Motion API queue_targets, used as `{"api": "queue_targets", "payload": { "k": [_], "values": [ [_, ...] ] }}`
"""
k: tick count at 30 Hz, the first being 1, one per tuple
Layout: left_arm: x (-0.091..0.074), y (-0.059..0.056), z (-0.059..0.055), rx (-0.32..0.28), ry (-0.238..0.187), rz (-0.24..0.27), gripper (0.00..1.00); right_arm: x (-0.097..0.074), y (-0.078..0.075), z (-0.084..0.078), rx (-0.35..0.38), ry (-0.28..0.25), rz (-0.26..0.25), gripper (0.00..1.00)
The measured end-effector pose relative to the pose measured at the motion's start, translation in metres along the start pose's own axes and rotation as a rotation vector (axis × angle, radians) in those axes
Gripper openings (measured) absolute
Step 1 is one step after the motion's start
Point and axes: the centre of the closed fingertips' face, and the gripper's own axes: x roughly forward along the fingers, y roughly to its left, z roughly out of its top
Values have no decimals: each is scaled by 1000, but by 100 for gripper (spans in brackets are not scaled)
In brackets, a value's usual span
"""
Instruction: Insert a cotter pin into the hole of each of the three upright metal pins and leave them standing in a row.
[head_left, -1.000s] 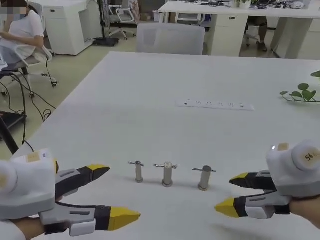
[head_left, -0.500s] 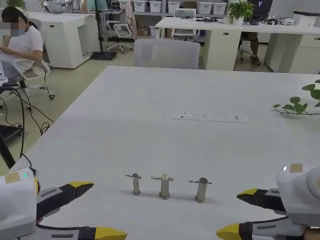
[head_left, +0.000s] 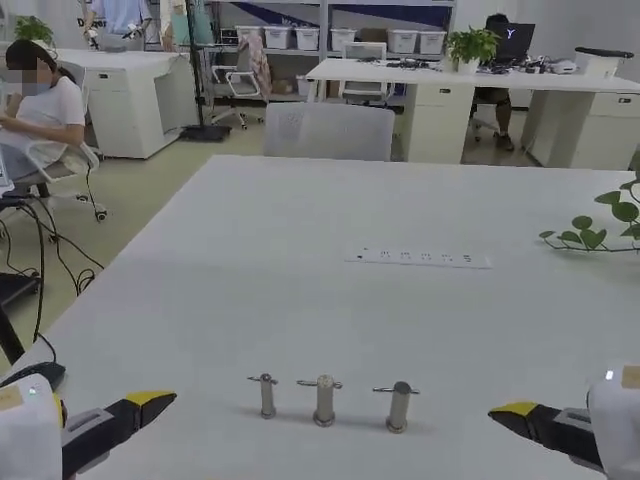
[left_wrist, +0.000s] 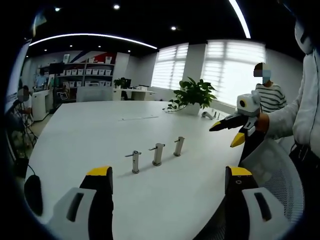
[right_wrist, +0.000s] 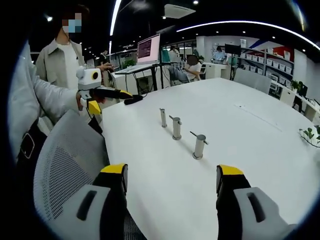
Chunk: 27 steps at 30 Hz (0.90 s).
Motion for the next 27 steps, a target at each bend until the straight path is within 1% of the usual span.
{"api": "queue_targets", "payload": {
  "k": [3, 9, 27],
  "values": [
    [-1, -1, 0, 1, 3, 3, 94, -1, 4, -3, -9, 7, 2, 75],
    [-4, -4, -1, 3, 6, 7, 94, -2, 5, -7, 6, 8, 4, 75],
    [-7, -6, -2, -3, 6, 16, 94, -3, 8, -8, 7, 13, 10, 74]
  ]
}}
